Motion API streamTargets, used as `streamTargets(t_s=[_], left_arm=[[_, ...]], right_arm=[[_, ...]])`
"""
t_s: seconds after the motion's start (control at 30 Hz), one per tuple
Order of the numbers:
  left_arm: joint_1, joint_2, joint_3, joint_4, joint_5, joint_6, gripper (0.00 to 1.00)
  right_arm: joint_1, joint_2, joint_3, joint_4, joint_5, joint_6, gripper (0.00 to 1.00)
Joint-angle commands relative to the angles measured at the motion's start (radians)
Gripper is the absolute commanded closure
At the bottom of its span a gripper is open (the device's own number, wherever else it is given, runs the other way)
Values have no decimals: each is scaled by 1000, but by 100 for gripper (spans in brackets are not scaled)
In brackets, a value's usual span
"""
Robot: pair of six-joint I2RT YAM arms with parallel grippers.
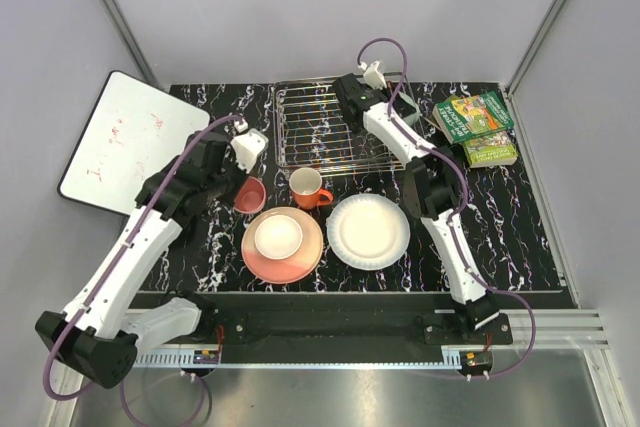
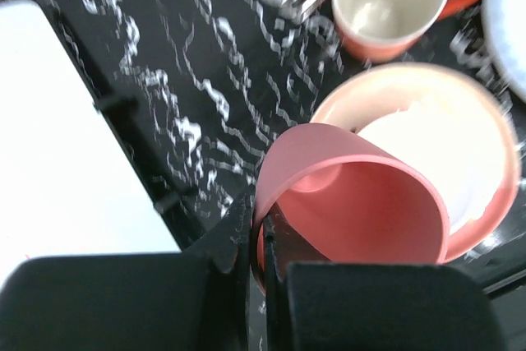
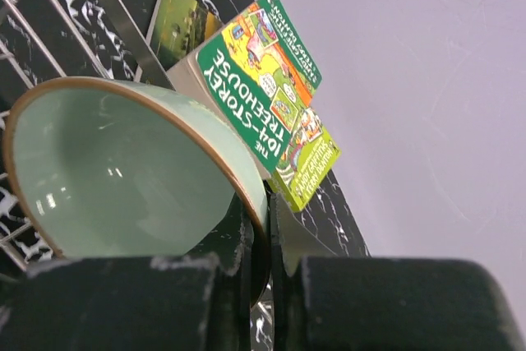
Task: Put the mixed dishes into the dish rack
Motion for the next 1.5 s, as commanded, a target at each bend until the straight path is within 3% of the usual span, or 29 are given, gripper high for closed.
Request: streamTargets(t_s=[0.0, 0.23, 0.33, 0.43, 0.5, 0.53, 0.57, 0.63, 0.7, 0.77, 0.83, 0.87, 0.9, 1.0, 1.1, 1.13, 1.33, 1.4, 1.47], left_arm=[[32, -4, -26, 28, -66, 37, 100], [163, 59, -78, 103, -36, 74, 100], [190, 82, -127, 152, -35, 92, 100], [190, 104, -167, 177, -20, 94, 100], [190, 124, -178, 180, -1, 89, 100], [190, 130, -184, 183, 2, 88, 100], [192, 136, -198, 188, 5, 88, 100], [195, 141, -213, 194, 13, 88, 100], [203, 147, -232, 201, 11, 91, 100], [209, 150, -247, 206, 10, 92, 100], [218, 150, -261, 212, 16, 94, 100], [220, 150, -265, 215, 16, 94, 100], [223, 151, -272, 218, 17, 91, 100], [227, 155, -293, 234, 23, 89, 100], [238, 164, -313, 248, 26, 92, 100], [241, 167, -315, 251, 26, 92, 100], [269, 190, -318, 283, 26, 97, 100], [281, 210, -316, 284, 49, 100, 97], [296, 225, -310, 283, 57, 104, 85]], right_arm=[[-17, -13, 75, 102, 53, -69, 100], [33, -13, 35, 195, -3, -103, 100], [55, -7, -12, 364, -3, -245, 100], [66, -9, -104, 658, 8, -457, 100], [66, -15, -213, 1022, 11, -708, 100], [64, -16, -251, 1183, 17, -944, 100], [64, -6, -282, 1476, 22, -1047, 100], [64, -6, -322, 1567, 37, -1100, 100], [66, -27, -347, 1452, 40, -1022, 99], [83, -47, -380, 1413, 45, -976, 88], [96, -65, -411, 1423, 51, -968, 58], [115, -90, -437, 1412, 53, -959, 48], [125, -105, -450, 1401, 56, -945, 30], [173, -180, -485, 1266, 50, -826, 9], [217, -263, -487, 1009, 22, -628, 3], [230, -286, -480, 803, 2, -474, 0], [325, -449, -378, 76, -234, 97, 0], [331, -536, -411, -17, -396, 177, 0], [333, -652, -510, -79, -527, 256, 1]])
